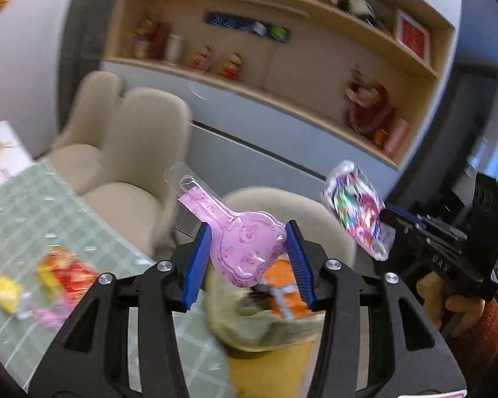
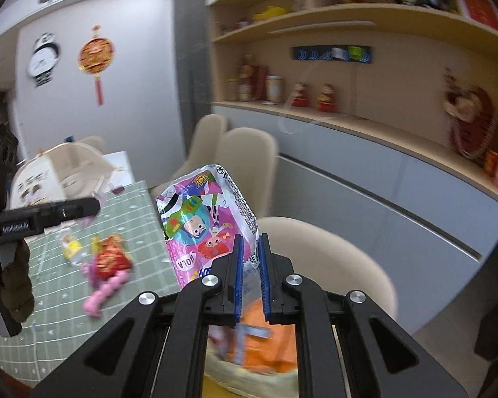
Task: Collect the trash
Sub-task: 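Carry both items over the bin and open the left tool to drop the pink spoon, then lower the pink-white snack bag into the bin and open the right tool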
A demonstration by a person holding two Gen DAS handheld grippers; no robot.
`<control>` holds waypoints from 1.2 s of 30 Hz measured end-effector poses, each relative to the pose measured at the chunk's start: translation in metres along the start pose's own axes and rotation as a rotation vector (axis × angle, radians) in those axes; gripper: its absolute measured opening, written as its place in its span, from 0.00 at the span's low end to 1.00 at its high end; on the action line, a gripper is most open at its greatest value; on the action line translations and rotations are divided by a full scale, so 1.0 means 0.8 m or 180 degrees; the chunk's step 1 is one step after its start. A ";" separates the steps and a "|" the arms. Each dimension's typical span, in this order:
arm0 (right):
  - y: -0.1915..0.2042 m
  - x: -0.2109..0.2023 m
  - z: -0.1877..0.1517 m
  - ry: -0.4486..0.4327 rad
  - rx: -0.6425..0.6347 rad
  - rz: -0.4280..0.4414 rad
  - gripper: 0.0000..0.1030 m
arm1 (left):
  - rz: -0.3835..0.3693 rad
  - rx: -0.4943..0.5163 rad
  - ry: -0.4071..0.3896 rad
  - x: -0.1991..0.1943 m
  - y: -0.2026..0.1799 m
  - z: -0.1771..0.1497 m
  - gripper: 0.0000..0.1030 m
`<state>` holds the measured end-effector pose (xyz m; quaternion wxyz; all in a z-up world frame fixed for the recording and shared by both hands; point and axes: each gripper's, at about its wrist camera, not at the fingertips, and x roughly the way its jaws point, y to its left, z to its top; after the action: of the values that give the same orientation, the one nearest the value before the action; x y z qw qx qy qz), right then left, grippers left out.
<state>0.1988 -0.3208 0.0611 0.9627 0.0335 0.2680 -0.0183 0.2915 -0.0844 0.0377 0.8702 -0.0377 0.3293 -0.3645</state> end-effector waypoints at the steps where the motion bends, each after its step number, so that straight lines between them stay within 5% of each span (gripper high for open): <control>1: -0.018 -0.001 -0.003 0.0004 0.0056 -0.0057 0.10 | -0.0077 0.0015 0.0098 0.017 -0.009 -0.001 0.42; 7: -0.095 0.004 -0.024 0.0079 0.0387 -0.0228 0.10 | -0.0277 0.0007 0.0680 0.119 -0.046 -0.023 0.42; 15: -0.130 0.035 -0.056 0.0271 0.0544 -0.0246 0.10 | -0.0211 0.0096 0.1140 0.200 -0.063 -0.053 0.50; 24: -0.109 0.094 -0.066 0.0528 0.0483 0.0038 0.10 | 0.0113 -0.0346 0.0871 0.146 -0.011 -0.049 0.54; 36: -0.026 0.200 -0.137 0.1329 0.0139 0.0337 0.10 | 0.0750 -0.0968 0.0679 0.041 0.100 -0.087 0.54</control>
<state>0.2780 -0.3359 -0.1162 0.8849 0.0715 0.4590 0.0338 0.3155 -0.0355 -0.0593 0.8513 -0.0911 0.4728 -0.2084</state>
